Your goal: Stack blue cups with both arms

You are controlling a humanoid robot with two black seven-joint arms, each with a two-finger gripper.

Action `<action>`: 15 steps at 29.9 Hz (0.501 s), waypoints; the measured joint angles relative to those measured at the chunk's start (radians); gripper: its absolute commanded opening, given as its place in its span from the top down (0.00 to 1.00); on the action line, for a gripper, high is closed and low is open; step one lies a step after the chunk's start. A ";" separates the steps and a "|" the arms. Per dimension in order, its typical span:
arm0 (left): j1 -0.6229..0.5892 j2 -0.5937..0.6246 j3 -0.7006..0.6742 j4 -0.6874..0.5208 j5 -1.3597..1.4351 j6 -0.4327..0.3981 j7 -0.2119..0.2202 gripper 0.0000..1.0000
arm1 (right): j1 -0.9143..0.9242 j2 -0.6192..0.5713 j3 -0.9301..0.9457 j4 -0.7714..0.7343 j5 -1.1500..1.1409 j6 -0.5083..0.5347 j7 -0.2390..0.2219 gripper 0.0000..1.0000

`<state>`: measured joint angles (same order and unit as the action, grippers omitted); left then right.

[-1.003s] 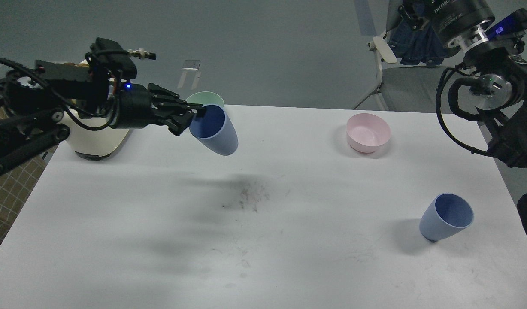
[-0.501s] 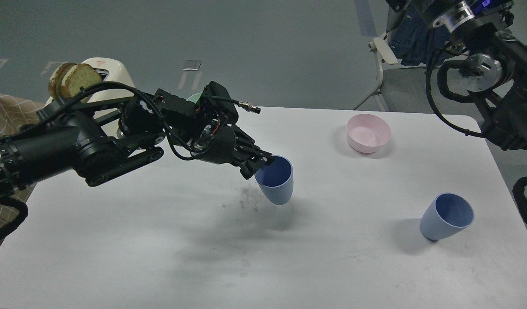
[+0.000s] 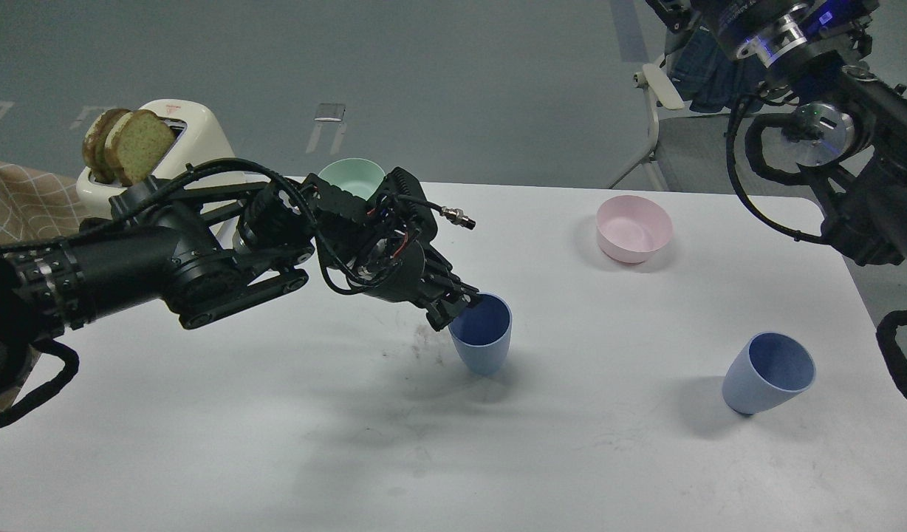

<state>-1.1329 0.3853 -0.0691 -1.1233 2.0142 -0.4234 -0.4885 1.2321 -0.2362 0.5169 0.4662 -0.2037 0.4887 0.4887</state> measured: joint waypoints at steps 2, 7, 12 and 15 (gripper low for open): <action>0.000 -0.002 0.000 -0.001 0.000 0.000 0.000 0.48 | 0.000 0.000 0.000 0.000 0.000 0.000 0.000 0.00; -0.017 0.003 -0.003 -0.009 -0.010 -0.004 0.000 0.18 | 0.000 -0.005 0.000 -0.001 0.000 0.000 0.000 0.00; -0.056 0.021 -0.014 -0.016 -0.048 -0.010 0.000 0.08 | 0.001 -0.021 -0.022 0.001 0.000 0.000 0.000 0.00; -0.100 0.049 -0.020 -0.018 -0.113 -0.010 0.000 0.08 | 0.009 -0.054 -0.067 0.015 0.000 0.000 0.000 0.00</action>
<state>-1.2328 0.4345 -0.0891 -1.1410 1.9008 -0.4338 -0.4888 1.2407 -0.2907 0.4500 0.4811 -0.2035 0.4887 0.4887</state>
